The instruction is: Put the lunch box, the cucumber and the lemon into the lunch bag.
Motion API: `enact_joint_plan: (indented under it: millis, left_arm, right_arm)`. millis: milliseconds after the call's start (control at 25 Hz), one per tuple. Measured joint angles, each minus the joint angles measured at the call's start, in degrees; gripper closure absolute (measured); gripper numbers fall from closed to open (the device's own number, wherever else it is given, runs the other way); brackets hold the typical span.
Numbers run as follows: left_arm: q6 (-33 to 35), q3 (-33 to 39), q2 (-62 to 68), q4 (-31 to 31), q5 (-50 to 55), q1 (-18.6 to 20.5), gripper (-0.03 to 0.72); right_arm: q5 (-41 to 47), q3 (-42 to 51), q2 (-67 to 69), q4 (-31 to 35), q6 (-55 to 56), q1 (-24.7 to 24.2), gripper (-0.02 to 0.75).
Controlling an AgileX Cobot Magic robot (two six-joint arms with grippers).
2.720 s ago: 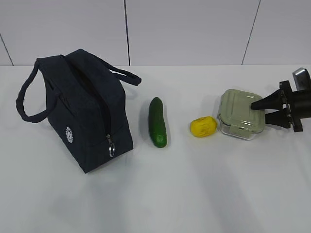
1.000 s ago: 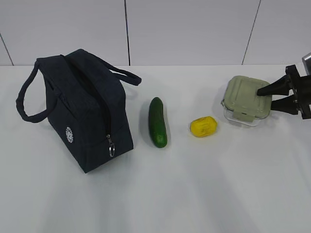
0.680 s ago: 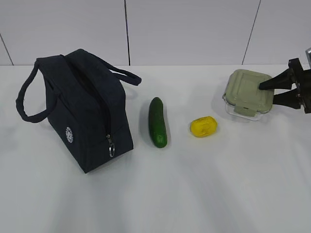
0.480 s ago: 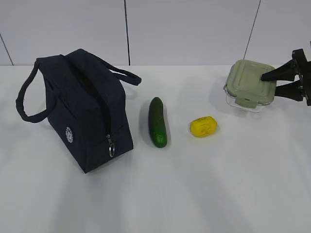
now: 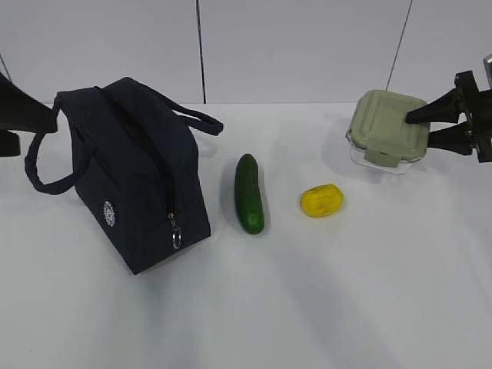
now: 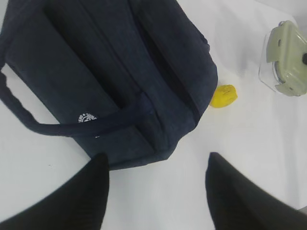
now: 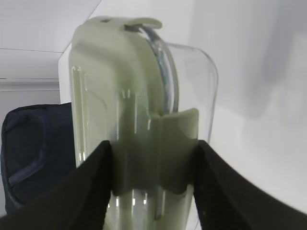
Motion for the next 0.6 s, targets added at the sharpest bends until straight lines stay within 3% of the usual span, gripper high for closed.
enact_joint_plan:
  millis: [280, 480, 600]
  left_arm:
    - [3.31, -3.31, 11.53, -5.02, -0.64, 0.00, 0.228]
    - [9.50, -3.31, 16.51, -13.85, -1.49, 0.00, 0.228]
    - [12.11, -3.43, 18.43, -15.91, -1.96, -1.35, 0.227]
  right_arm:
    - [0.00, 0.00, -1.12, -0.13, 0.36, 1.03, 0.360]
    - [0.36, 0.00, -2.67, 0.10, 0.36, 1.03, 0.360]
    - [0.36, 0.00, -3.14, 0.10, 0.36, 1.03, 0.360]
